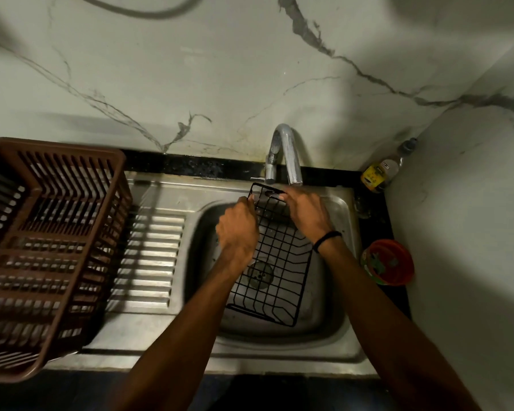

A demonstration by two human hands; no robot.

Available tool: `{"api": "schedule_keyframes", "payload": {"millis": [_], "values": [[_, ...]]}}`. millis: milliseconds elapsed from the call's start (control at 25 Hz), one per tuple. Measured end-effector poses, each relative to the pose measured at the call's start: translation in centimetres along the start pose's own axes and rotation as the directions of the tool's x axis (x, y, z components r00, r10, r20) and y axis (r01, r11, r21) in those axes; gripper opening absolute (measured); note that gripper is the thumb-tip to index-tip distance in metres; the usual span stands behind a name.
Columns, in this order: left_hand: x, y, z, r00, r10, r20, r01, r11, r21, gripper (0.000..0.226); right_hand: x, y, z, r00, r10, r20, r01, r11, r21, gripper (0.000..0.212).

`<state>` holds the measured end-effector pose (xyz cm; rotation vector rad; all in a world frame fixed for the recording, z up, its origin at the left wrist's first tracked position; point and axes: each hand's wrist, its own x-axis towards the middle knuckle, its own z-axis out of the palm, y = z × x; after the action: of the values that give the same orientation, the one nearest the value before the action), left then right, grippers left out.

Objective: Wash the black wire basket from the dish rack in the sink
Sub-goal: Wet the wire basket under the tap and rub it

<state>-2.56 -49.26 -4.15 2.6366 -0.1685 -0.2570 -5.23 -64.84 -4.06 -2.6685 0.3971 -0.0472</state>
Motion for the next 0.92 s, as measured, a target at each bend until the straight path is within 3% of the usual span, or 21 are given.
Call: {"api": "schedule_keyframes", "payload": {"millis": [80,200,280,440,560,680,760,840,920], "values": [[0.2,-0.4,0.0,1.000,-0.015,-0.012,0.015,1.000,0.011,0.025,-0.8,1.0,-0.2,0.996,0.080,0.046,-0.076,0.994,-0.084,0.023],[-0.6,0.4,0.4,1.000,-0.012,0.021,0.012,1.000,0.018,0.022,-0.3,-1.5,1.1,0.997,-0.074,-0.027,0.072,0.995,-0.075,0.024],[-0.6,0.2,0.1,0.999,-0.041,0.001,0.041,0.998,-0.039,0.034,0.2,-1.1,1.0,0.994,-0.110,-0.015,0.109,0.994,-0.023,0.030],[0.3,-1.4,-0.4,0.992,-0.092,-0.084,0.087,0.994,-0.066,0.047,-1.6,2.6,0.5,0.988,0.150,-0.042,-0.149,0.988,0.036,0.026],[-0.5,-0.9,0.2,0.992,-0.113,-0.048,0.107,0.989,-0.103,0.048,-1.4,-0.5,2.0,0.985,-0.008,-0.175,0.005,1.000,-0.017,0.026],[-0.5,-1.8,0.0,0.990,-0.115,-0.079,0.104,0.986,-0.129,0.051,-1.2,0.2,1.5,0.977,-0.102,-0.186,0.092,0.994,-0.061,0.026],[-0.2,-2.8,-0.1,0.986,-0.114,-0.119,0.098,0.986,-0.133,0.050,-2.3,1.9,1.4,0.979,0.071,-0.193,-0.049,0.992,0.118,0.025],[-0.3,-3.1,0.0,0.981,-0.124,-0.150,0.098,0.981,-0.169,0.049,-3.3,1.9,1.9,0.948,0.287,-0.139,-0.219,0.903,0.370,0.035],[-0.8,-3.0,0.2,0.980,-0.137,-0.145,0.102,0.969,-0.226,0.049,-3.4,0.7,2.7,0.928,0.368,-0.059,-0.291,0.815,0.501,0.035]]}}
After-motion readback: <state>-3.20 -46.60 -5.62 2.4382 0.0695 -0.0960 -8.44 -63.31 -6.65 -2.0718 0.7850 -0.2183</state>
